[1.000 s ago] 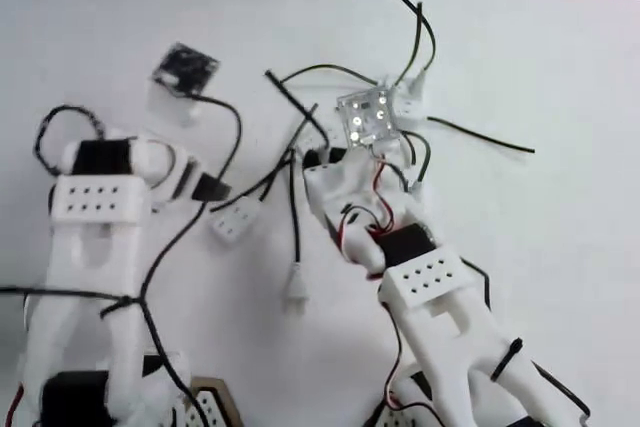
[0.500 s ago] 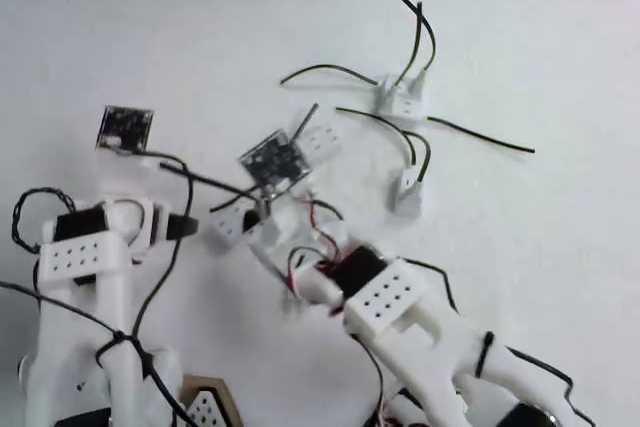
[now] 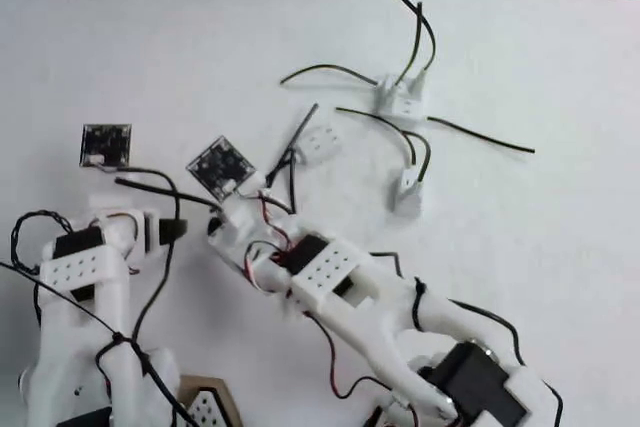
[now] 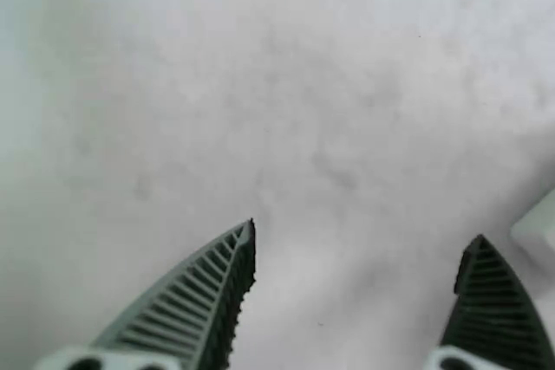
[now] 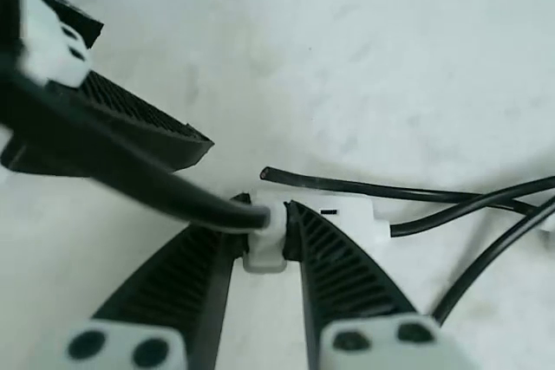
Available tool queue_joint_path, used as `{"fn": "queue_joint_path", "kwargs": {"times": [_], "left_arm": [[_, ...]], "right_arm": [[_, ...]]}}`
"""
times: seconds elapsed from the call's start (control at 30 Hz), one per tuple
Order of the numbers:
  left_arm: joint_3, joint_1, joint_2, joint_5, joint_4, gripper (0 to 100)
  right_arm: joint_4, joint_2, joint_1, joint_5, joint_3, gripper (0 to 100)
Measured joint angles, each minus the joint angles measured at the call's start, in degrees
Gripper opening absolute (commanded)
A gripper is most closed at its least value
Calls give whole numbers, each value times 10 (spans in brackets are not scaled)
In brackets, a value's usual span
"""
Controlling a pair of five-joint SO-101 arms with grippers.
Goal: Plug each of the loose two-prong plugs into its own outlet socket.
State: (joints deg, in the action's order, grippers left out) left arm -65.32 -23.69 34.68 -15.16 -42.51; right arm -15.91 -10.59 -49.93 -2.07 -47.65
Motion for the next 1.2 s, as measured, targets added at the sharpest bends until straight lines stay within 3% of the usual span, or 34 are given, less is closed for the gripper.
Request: {"fn": "queue_joint_path", "kwargs": {"times": [0.93, 1.2], "left_arm": [[-4, -16, 1, 4, 0, 358], [-4, -16, 1, 4, 0, 358]], "right_arm": [[74, 81, 13, -30, 12, 17], [42, 56, 11, -7, 7, 17]]}}
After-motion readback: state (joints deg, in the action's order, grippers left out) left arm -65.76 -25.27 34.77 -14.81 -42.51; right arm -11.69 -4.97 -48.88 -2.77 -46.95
